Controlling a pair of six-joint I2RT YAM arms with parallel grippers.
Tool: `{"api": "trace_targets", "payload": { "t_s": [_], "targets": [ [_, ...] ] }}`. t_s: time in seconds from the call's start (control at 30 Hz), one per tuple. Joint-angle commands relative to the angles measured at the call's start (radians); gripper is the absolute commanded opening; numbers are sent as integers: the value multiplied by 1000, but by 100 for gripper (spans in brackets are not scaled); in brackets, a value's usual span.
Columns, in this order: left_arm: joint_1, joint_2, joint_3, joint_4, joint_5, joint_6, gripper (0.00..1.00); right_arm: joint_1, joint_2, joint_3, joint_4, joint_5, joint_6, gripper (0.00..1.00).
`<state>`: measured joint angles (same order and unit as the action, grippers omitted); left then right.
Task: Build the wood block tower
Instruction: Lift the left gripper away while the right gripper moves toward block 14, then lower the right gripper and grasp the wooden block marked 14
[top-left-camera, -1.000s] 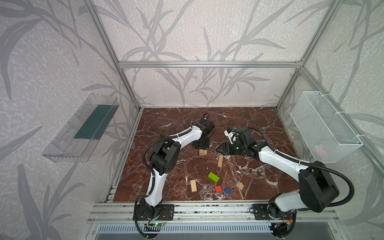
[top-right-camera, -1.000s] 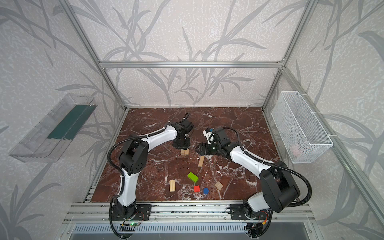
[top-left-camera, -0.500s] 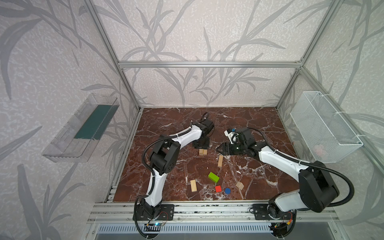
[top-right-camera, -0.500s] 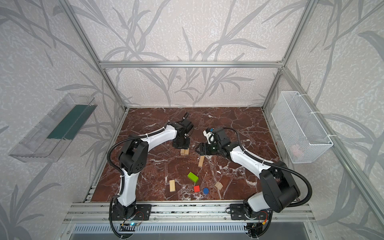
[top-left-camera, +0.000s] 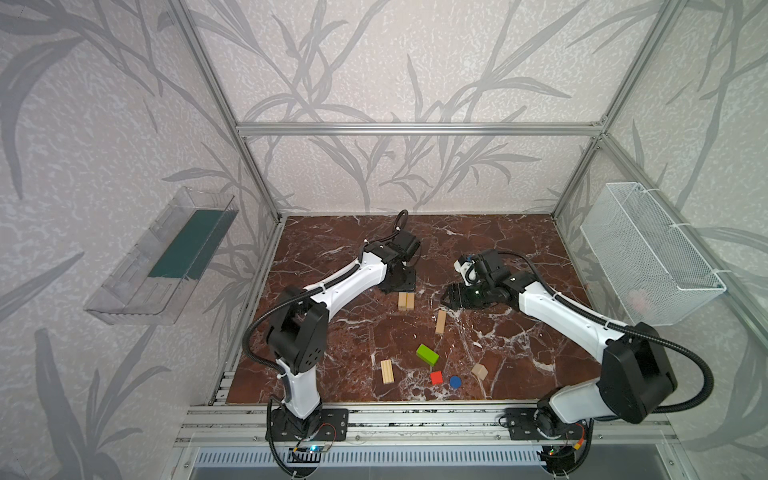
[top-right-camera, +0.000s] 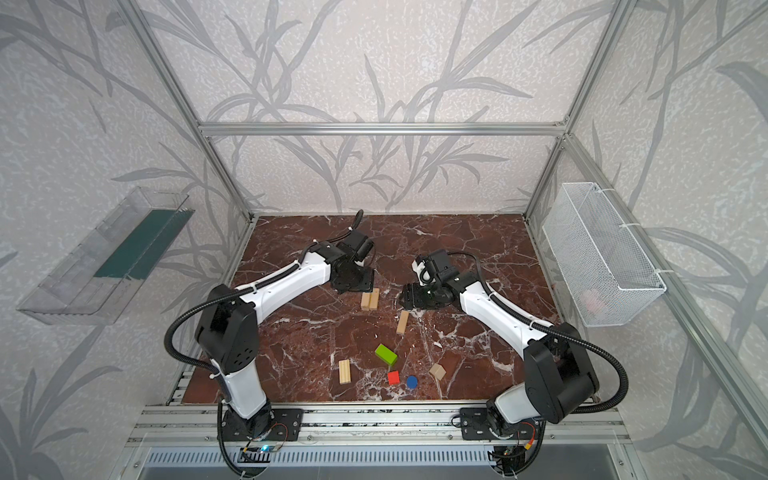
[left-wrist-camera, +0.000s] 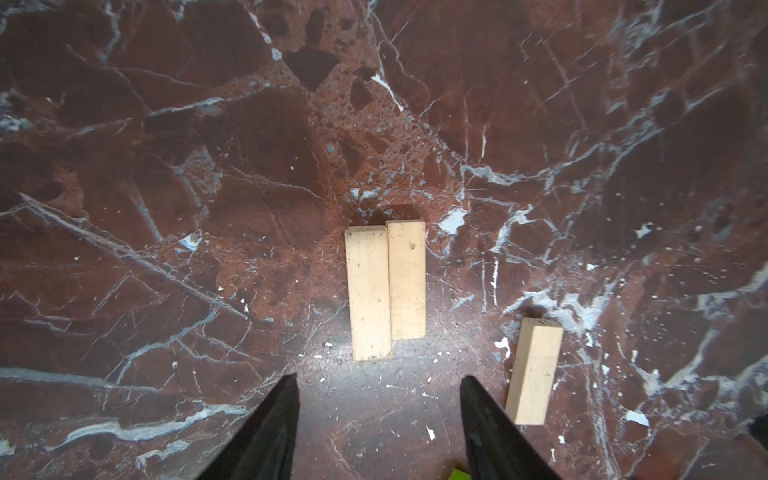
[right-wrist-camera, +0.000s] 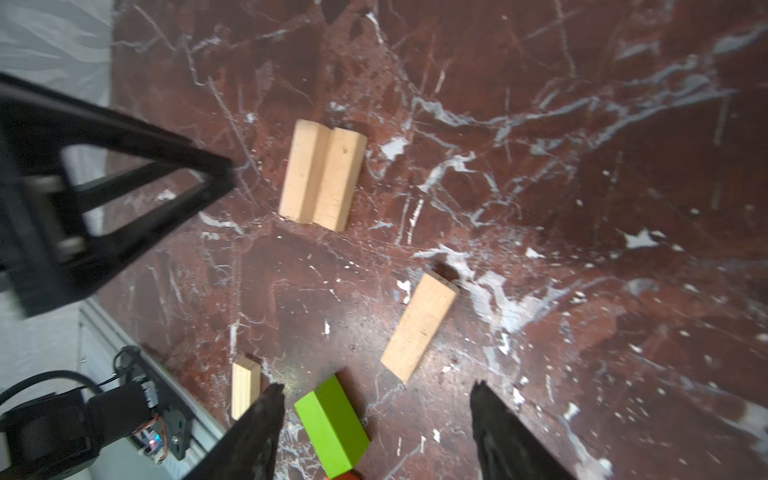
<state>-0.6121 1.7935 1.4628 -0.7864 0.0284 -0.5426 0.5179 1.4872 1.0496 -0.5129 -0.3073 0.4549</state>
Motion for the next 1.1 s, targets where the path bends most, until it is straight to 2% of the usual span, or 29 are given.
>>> {"api": "trace_targets", "payload": {
  "t_s": [0.0,0.33,0.47,0.6,0.73,1.0,1.07],
  "targets": [
    [3,-83,-83,42,22,-4,63,36,51,53,-162,120,-6,71],
    [4,-319,-352,189,58,-19,70,118,195,84,-119,132,80,71],
    [6,-390,-444,262,82,-34,75,164,214,99,-120,216,132,72],
    [7,-448,-516,325,76,-60,81,170,214,72,-78,235,205,72],
    [11,-492,-558,346,68,-68,89,195,214,60,-48,299,250,72],
    [21,-515,-573,330,56,-81,100,197,270,54,-10,290,291,68],
    [24,-521,-577,330,53,-84,100,200,282,53,-5,287,291,66]
  ]
}}
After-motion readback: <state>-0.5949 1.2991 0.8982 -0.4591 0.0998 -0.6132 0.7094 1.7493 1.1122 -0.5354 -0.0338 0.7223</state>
